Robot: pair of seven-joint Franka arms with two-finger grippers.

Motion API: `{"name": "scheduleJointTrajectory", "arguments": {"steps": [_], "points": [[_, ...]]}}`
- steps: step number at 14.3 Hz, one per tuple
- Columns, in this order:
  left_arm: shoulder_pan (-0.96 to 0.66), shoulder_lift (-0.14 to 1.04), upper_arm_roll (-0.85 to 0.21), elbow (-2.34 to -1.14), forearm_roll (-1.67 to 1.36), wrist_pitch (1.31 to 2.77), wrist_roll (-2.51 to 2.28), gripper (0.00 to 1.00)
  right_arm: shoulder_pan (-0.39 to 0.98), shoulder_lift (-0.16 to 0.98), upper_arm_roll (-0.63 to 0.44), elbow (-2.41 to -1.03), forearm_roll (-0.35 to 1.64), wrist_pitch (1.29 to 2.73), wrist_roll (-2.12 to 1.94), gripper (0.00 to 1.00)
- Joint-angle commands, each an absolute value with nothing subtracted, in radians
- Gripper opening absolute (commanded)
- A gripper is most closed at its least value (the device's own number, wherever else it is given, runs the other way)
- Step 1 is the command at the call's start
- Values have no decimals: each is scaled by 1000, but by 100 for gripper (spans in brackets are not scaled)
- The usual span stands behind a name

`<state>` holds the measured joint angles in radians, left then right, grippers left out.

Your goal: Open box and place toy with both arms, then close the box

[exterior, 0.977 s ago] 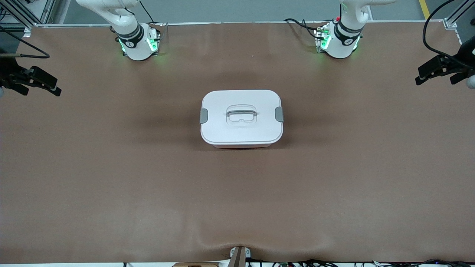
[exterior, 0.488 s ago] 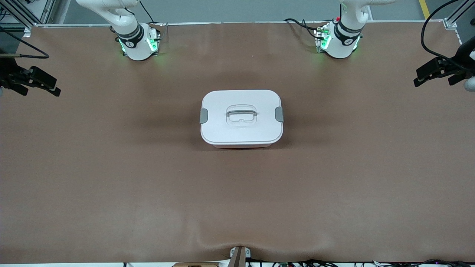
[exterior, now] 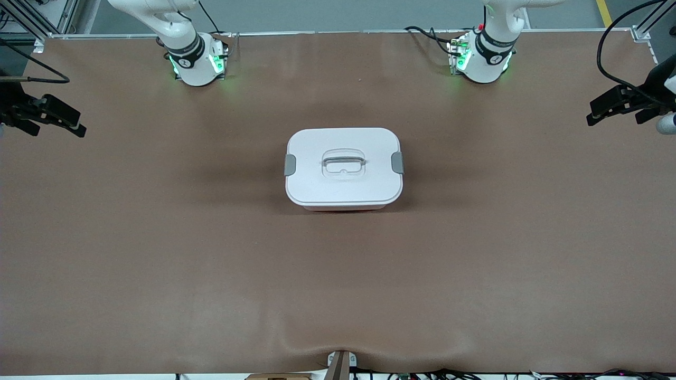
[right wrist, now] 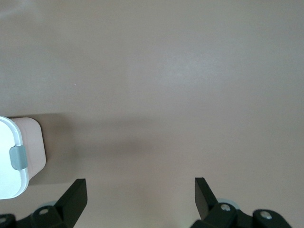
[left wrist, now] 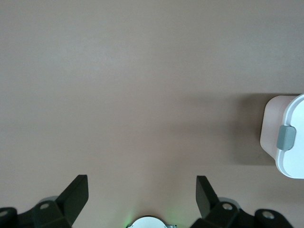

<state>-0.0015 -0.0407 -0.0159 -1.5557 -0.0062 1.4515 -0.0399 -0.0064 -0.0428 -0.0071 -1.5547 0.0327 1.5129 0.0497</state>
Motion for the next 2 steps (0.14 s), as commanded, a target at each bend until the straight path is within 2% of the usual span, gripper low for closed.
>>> {"name": "scheduleJointTrajectory", "arguments": {"steps": [1, 2], "points": [[-6, -31, -18, -1537, 9, 1453, -52, 100, -9, -43, -6, -1549, 38, 1509, 44, 100], [-6, -32, -20, -1537, 9, 1451, -52, 100, -3, -43, -5, -1549, 38, 1506, 44, 100]]}}
